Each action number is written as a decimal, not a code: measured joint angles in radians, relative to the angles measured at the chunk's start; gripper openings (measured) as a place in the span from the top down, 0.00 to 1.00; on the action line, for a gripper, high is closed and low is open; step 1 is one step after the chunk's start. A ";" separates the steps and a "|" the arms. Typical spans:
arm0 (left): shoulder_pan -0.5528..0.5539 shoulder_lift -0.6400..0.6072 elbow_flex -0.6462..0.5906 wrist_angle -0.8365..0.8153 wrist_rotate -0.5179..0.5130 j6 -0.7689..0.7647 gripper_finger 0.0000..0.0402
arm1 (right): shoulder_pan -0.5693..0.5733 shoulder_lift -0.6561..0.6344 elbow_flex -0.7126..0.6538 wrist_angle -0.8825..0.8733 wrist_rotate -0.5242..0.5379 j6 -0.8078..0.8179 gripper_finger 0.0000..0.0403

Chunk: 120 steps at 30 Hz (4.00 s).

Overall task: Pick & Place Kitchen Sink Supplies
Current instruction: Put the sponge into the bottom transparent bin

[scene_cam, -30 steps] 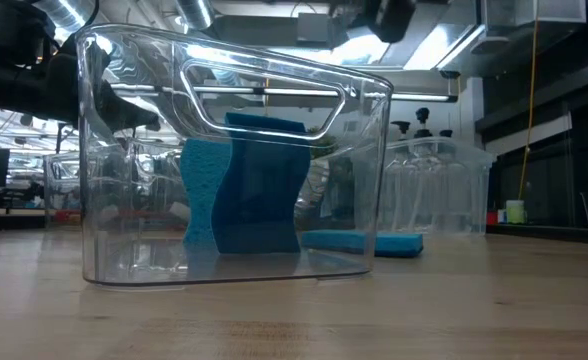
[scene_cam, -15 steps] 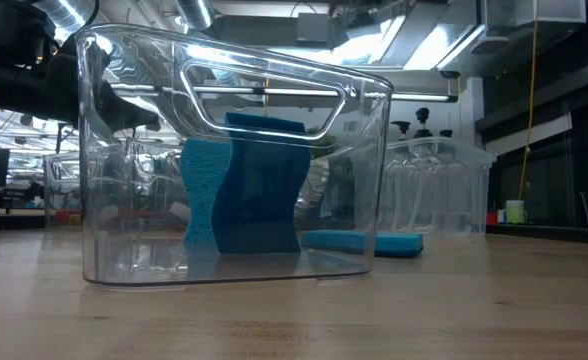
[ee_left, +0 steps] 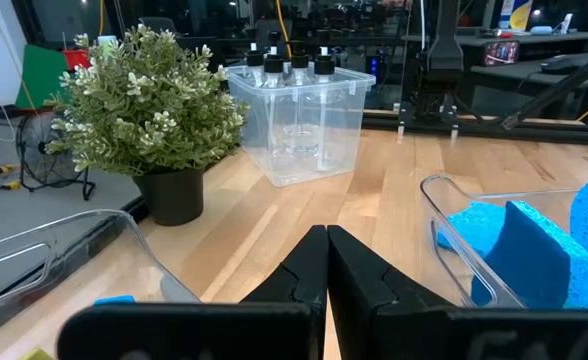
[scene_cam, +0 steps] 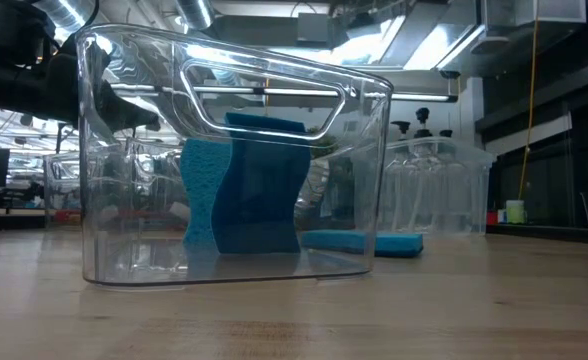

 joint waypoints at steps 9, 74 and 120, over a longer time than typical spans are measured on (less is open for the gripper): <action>0.000 0.000 0.000 0.023 0.000 0.003 1.00 | -0.007 0.021 0.000 -0.013 0.052 -0.065 1.00; -0.460 0.827 0.418 0.564 0.298 -0.188 0.41 | -0.112 0.329 0.184 0.107 -0.055 -0.001 1.00; -0.456 0.651 0.418 0.238 0.105 -0.859 0.98 | -0.013 0.162 0.185 -0.409 0.532 -0.728 0.66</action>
